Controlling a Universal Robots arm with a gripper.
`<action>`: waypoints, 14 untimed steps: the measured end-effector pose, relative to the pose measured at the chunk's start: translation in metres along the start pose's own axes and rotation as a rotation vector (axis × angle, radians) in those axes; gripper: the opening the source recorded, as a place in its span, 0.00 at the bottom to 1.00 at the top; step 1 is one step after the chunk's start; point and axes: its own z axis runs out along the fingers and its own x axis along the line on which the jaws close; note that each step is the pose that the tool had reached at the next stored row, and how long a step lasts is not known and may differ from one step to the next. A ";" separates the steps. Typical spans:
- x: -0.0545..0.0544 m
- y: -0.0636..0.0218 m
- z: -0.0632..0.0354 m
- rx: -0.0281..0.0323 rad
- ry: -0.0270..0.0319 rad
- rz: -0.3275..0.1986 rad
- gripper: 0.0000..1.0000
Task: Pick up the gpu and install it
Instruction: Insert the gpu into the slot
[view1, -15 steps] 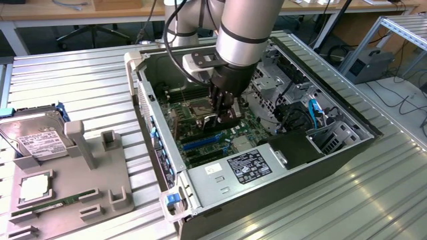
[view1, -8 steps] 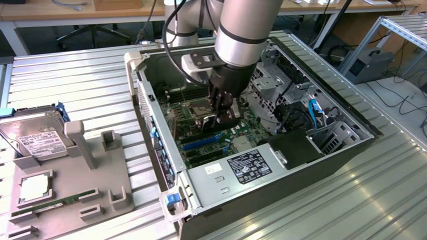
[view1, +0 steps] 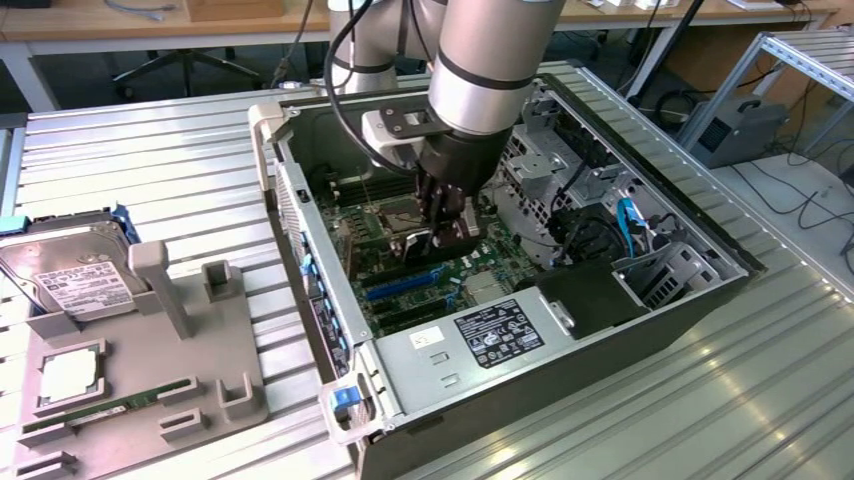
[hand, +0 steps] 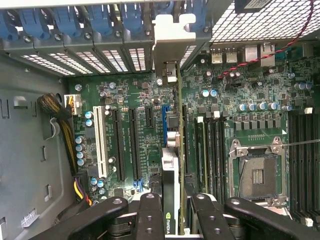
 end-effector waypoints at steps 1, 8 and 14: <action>0.000 0.0000 0.0003 0.0000 0.0000 0.000 0.27; 0.000 0.0000 0.0020 -0.0001 0.0002 0.000 0.27; 0.000 0.0000 0.0020 -0.0001 0.0002 0.000 0.27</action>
